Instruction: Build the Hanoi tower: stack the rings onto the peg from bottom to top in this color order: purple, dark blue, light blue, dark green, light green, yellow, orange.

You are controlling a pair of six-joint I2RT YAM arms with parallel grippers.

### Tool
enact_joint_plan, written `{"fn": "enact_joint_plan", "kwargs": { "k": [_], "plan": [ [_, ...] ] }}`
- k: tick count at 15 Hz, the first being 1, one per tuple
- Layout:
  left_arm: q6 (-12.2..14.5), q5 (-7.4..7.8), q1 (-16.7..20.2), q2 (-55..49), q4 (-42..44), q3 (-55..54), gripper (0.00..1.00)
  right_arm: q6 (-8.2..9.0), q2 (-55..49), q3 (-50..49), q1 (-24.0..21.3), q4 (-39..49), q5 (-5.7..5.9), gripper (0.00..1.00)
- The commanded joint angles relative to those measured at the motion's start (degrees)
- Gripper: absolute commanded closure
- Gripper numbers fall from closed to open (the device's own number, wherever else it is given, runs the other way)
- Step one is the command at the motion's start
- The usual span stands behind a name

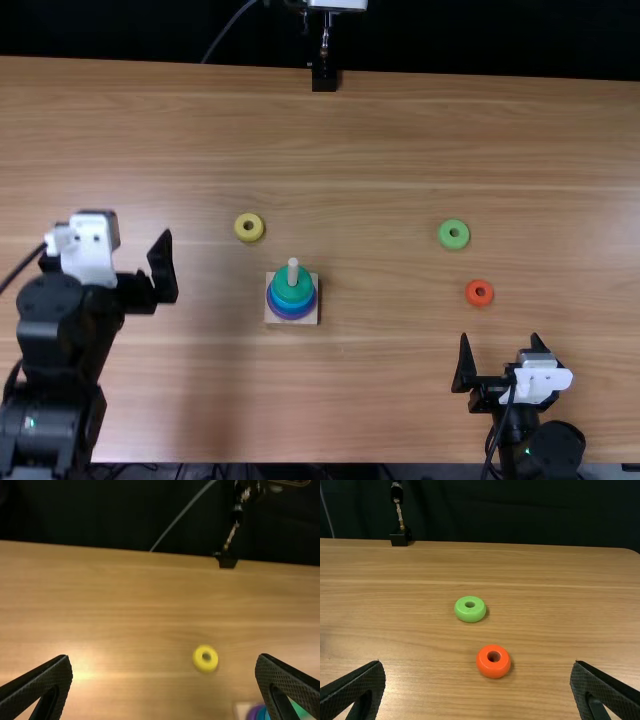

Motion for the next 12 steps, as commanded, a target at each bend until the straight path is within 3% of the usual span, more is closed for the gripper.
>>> {"fn": "enact_joint_plan", "kwargs": {
  "k": [1,4,6,12],
  "plan": [
    [2.99,-0.28,1.07,-6.56,0.6,-6.99,0.0,0.33,-1.43,-3.88,-0.7,-4.51,-0.78,0.0],
    [2.99,-0.6,0.9,-23.53,7.57,-24.3,0.0,0.33,-1.43,-3.88,-0.7,-4.51,-0.78,0.0],
    [2.88,-0.71,0.81,-31.7,8.62,-29.66,0.0,0.33,-1.43,-3.88,-0.7,-4.51,-0.78,0.0],
    [3.2,-1.02,1.25,-42.69,8.09,-40.74,0.0,0.33,-1.43,-3.88,-0.7,-4.51,-0.88,0.0]
  ]
}}
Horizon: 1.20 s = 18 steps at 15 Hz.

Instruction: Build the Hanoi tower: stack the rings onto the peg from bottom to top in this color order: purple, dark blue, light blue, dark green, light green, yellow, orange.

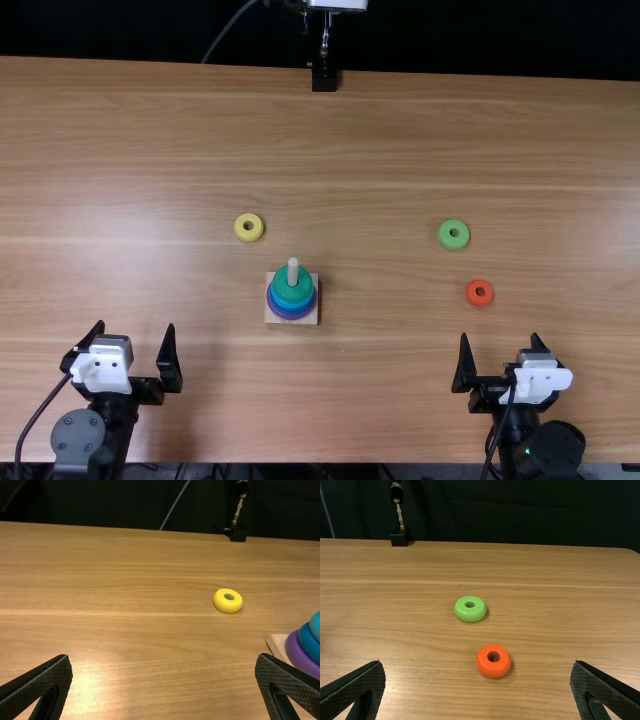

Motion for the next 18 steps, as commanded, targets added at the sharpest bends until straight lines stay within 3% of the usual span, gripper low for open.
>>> {"fn": "enact_joint_plan", "kwargs": {
  "k": [1,2,4,7,11,18],
  "plan": [
    [0.54,-0.74,0.64,-1.36,0.33,-1.38,0.0,0.35,-1.43,-3.88,-0.7,-4.55,-0.91,0.0],
    [0.43,-1.9,0.64,-2.32,0.23,-2.61,0.0,0.35,-1.43,-3.88,-0.7,-4.55,-0.91,0.0],
    [0.64,-2.11,0.72,-3.82,-2.41,-3.22,0.0,0.25,-1.43,-3.88,-0.7,-4.55,-0.8,0.0],
    [0.64,-2.11,1.08,-6.46,-8.53,-3.49,0.0,0.25,-1.43,-3.88,-0.7,-4.55,-0.8,0.0],
    [0.43,-1.58,2.31,-7.07,-11.58,-3.49,0.0,0.35,-1.43,-3.88,-0.7,-4.55,-0.8,0.0],
    [0.01,-2.0,2.04,-7.07,-17.91,-3.49,0.0,0.35,-1.43,-3.88,-0.7,-4.55,-0.8,0.0]
  ]
}}
